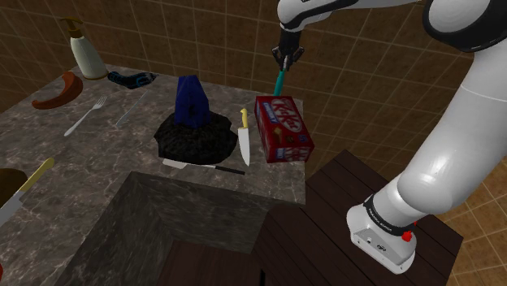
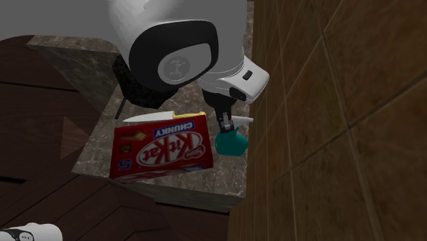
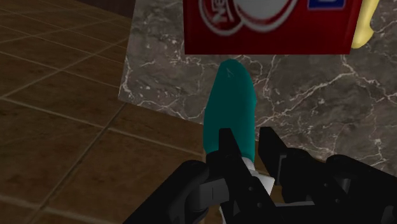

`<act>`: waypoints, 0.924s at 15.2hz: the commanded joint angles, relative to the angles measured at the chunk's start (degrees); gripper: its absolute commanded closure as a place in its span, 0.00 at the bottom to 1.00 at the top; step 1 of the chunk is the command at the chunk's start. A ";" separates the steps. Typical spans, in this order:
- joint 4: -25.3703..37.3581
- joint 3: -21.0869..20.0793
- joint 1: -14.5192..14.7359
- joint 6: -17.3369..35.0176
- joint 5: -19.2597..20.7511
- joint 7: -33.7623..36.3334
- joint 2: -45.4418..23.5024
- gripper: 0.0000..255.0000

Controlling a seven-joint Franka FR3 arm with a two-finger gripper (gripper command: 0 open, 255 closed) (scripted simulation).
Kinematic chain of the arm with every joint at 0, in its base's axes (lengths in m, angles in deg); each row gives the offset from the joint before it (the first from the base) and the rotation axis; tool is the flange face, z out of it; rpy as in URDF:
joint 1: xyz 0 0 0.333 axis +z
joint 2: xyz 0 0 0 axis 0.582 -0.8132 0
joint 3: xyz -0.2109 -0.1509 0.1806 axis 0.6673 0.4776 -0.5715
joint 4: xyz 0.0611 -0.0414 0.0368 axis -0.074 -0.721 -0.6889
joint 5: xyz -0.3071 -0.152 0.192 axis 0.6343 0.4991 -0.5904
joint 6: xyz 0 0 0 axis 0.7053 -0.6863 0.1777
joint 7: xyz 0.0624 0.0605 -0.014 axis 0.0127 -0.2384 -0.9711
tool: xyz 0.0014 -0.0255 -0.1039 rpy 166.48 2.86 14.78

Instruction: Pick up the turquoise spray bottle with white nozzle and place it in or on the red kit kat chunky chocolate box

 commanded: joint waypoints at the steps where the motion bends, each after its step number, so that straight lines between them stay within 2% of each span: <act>1: -0.01 0.00 0.00 0.00 0.00 0.00 -0.01 1.00; 5: -0.01 0.00 0.00 0.01 0.00 0.00 -0.01 1.00; 14: 4.57 -0.04 0.06 -6.31 -0.22 -0.65 1.76 1.00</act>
